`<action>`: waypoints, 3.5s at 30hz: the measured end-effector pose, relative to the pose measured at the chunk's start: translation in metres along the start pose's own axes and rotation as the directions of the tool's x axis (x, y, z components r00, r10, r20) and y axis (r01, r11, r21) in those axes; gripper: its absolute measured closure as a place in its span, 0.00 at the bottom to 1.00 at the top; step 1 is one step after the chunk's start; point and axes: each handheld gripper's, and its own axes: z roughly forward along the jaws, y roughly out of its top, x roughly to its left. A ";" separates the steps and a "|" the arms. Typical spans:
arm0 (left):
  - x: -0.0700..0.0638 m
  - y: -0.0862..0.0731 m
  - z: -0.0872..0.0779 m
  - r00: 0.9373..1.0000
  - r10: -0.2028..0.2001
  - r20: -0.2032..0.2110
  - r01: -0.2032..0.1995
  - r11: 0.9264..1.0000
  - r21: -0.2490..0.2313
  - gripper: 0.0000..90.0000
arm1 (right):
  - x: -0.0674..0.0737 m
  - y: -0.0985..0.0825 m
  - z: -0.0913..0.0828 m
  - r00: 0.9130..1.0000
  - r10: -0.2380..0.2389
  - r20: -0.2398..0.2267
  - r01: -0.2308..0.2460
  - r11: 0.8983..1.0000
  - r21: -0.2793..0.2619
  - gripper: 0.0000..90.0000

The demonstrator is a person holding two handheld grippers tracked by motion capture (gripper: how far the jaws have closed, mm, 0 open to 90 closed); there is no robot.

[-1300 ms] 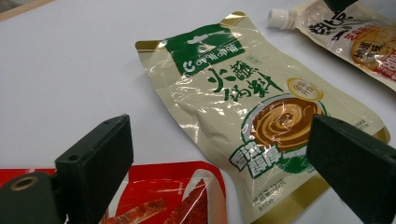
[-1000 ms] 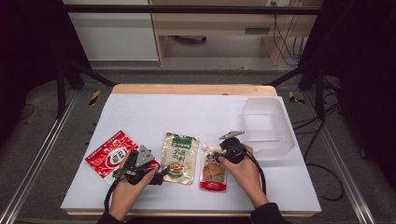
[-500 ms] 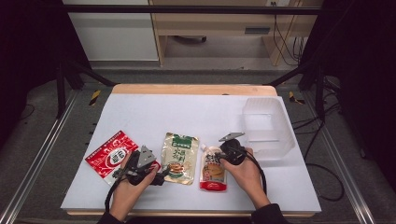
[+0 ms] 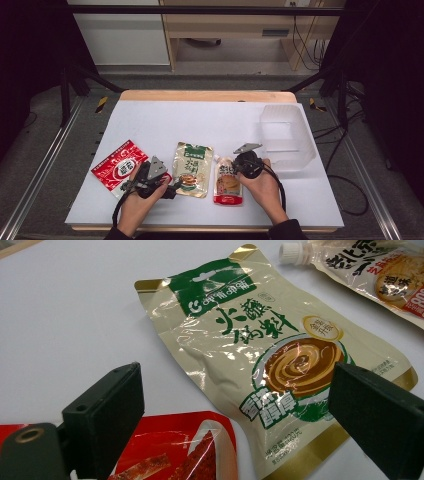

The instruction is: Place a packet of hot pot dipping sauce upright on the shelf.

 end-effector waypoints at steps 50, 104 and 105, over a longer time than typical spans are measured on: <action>0.004 0.083 0.010 0.946 0.096 0.310 -0.068 0.993 -0.099 0.36 | 0.040 0.048 -0.080 0.938 -0.328 -0.110 0.282 0.909 -0.306 1.00; -0.028 0.116 0.028 0.866 0.231 0.443 -0.220 0.973 -0.076 1.00 | 0.012 0.029 -0.102 0.892 -0.448 -0.055 0.435 0.886 -0.160 0.47; -0.028 0.116 0.028 0.866 0.233 0.443 -0.222 0.972 -0.076 1.00 | 0.012 0.032 -0.102 0.888 -0.456 -0.064 0.442 0.884 -0.153 0.46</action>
